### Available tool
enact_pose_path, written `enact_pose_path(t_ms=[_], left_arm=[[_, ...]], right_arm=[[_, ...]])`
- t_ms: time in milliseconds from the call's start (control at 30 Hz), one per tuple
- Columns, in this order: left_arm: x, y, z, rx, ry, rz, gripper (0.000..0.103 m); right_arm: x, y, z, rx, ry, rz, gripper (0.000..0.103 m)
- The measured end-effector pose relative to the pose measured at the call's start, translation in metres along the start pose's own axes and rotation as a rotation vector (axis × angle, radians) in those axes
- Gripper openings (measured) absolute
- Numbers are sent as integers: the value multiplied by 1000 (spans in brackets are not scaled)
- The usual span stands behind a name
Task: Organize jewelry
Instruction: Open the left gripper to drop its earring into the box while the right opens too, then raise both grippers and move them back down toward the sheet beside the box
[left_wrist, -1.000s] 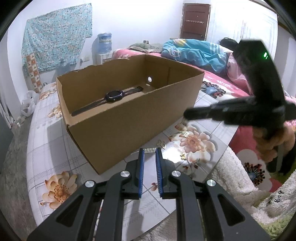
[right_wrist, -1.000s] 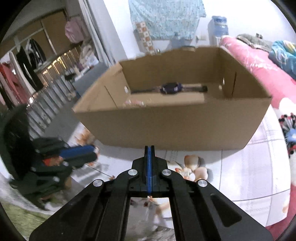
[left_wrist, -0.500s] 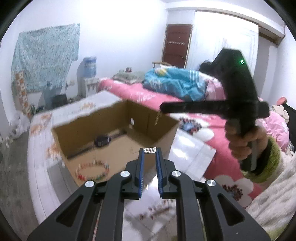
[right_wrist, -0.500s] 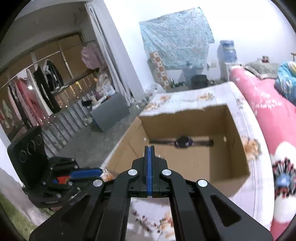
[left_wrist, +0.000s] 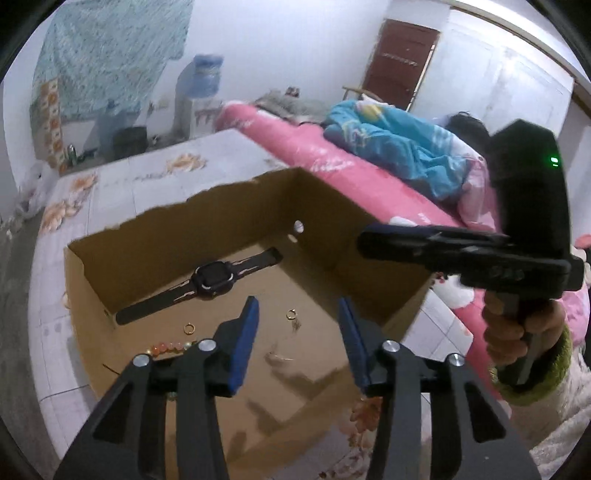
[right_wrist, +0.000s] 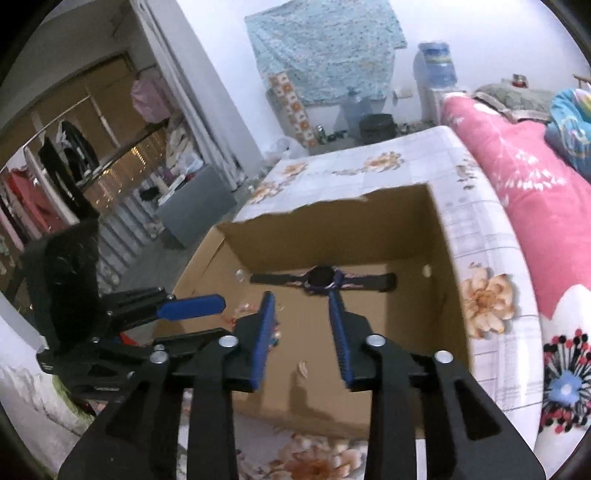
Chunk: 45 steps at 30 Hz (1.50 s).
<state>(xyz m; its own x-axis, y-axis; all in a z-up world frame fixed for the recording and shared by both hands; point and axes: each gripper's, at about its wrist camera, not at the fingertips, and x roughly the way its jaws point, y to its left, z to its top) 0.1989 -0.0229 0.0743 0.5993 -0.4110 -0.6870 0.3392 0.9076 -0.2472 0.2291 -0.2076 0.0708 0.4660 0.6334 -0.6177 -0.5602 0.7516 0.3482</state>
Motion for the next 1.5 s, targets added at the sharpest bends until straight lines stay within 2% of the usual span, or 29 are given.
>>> enact_pose_path(t_ms=[233, 400, 667, 800, 1000, 1100, 1167, 1300, 1333, 1400, 1500], left_arm=[[0, 17, 1, -55, -14, 43, 66], [-10, 21, 2, -92, -50, 54, 76], [-53, 3, -14, -41, -155, 63, 88], [-80, -9, -29, -1, -205, 47, 95], [-97, -25, -59, 38, -191, 18, 97], [-92, -37, -81, 61, -139, 9, 97], [-81, -43, -93, 62, -89, 18, 97], [-36, -53, -114, 71, 59, 126, 97], [-22, -54, -120, 78, 99, 135, 97], [-1, -58, -127, 103, 164, 166, 97], [22, -62, -135, 148, 230, 198, 97]], right_arm=[[-28, -28, 0, 55, -75, -16, 41], [-54, -27, -7, 56, -152, -45, 60], [-86, -3, -24, 22, -241, -15, 79], [-102, 8, -38, 15, -276, 22, 82], [-118, 17, -69, 54, -301, 6, 88], [-113, 15, -94, 89, -264, -55, 91], [-103, 11, -110, 116, -221, -128, 91], [-56, 4, -134, 137, -37, -472, 91], [-46, 3, -138, 126, 3, -527, 91], [-28, 2, -142, 98, 74, -601, 91], [-9, -2, -147, 74, 135, -633, 94]])
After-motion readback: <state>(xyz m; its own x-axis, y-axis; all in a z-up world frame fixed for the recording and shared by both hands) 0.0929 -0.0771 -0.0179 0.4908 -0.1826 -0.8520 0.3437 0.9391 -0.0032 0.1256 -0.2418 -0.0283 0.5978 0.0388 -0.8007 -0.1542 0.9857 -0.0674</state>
